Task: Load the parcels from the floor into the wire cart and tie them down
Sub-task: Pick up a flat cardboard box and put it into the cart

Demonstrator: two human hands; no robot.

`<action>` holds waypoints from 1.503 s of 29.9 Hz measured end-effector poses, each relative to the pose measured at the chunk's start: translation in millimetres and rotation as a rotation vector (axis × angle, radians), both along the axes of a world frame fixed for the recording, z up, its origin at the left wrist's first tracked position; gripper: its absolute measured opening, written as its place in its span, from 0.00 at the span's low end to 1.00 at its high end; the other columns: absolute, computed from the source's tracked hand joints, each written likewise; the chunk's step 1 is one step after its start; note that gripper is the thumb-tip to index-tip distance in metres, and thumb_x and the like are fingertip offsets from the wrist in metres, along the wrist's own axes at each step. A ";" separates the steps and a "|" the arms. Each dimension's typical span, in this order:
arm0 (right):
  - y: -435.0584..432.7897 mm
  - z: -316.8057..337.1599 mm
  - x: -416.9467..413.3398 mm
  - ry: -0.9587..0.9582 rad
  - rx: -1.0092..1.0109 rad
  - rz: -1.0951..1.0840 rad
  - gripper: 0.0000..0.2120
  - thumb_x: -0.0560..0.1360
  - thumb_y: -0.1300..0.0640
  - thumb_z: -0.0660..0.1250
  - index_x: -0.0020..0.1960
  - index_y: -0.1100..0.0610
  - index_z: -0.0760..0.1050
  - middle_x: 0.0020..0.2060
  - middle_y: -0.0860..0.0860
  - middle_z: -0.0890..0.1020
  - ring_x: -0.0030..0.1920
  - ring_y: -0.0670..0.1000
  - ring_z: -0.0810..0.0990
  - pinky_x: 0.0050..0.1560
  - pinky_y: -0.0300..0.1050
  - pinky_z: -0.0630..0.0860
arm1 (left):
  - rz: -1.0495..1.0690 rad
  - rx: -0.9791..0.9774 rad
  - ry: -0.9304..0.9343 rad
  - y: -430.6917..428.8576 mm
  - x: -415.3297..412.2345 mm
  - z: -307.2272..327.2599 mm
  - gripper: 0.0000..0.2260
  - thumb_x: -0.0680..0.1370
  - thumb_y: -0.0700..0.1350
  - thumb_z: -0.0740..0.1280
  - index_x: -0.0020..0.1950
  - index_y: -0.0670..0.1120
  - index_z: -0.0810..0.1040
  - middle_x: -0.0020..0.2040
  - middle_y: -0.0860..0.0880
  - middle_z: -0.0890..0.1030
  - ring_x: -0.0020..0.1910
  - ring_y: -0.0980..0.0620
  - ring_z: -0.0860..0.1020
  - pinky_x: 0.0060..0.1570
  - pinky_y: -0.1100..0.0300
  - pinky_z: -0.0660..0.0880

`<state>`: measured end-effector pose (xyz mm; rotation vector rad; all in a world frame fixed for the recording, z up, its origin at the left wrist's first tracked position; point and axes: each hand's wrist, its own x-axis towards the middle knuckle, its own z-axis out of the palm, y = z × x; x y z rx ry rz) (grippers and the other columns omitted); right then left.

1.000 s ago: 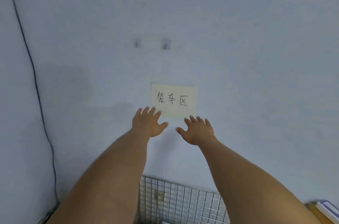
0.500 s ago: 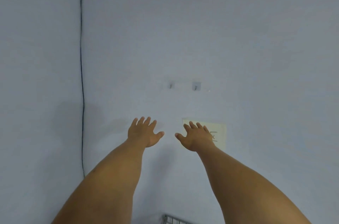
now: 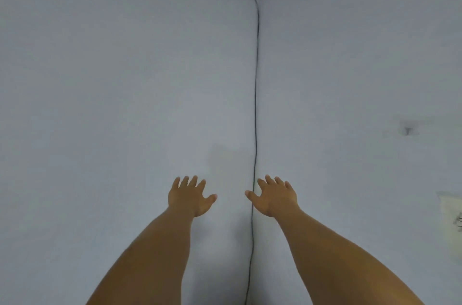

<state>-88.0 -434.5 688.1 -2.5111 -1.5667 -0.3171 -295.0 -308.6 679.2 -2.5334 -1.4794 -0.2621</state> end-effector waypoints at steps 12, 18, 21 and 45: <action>222.7 -14.4 -155.5 -0.011 0.006 0.409 0.38 0.80 0.28 0.45 0.84 0.47 0.52 0.84 0.49 0.51 0.83 0.55 0.49 0.81 0.57 0.47 | 0.350 -0.028 -0.060 143.3 -185.9 -39.7 0.36 0.82 0.70 0.42 0.86 0.54 0.47 0.86 0.50 0.46 0.84 0.47 0.43 0.81 0.45 0.38; 322.1 -13.8 -162.7 -0.005 0.050 0.460 0.38 0.80 0.28 0.45 0.83 0.48 0.53 0.84 0.49 0.53 0.83 0.55 0.51 0.81 0.57 0.48 | 0.305 0.001 -0.047 223.3 -191.5 -24.2 0.35 0.83 0.69 0.44 0.85 0.54 0.47 0.85 0.51 0.47 0.84 0.49 0.43 0.81 0.47 0.38; 361.0 -7.3 -130.1 -0.003 0.080 0.394 0.38 0.80 0.28 0.45 0.83 0.48 0.55 0.83 0.49 0.55 0.82 0.55 0.53 0.81 0.57 0.50 | 0.200 0.036 -0.060 270.2 -149.6 -7.5 0.34 0.83 0.69 0.45 0.85 0.54 0.47 0.85 0.51 0.46 0.84 0.49 0.43 0.81 0.47 0.39; 204.8 -31.7 211.2 0.018 0.129 -0.747 0.36 0.81 0.30 0.46 0.83 0.49 0.54 0.83 0.49 0.55 0.83 0.53 0.52 0.82 0.57 0.47 | -0.925 -0.039 -0.026 309.1 365.0 -32.9 0.34 0.83 0.68 0.46 0.86 0.53 0.47 0.85 0.51 0.46 0.84 0.49 0.44 0.82 0.48 0.40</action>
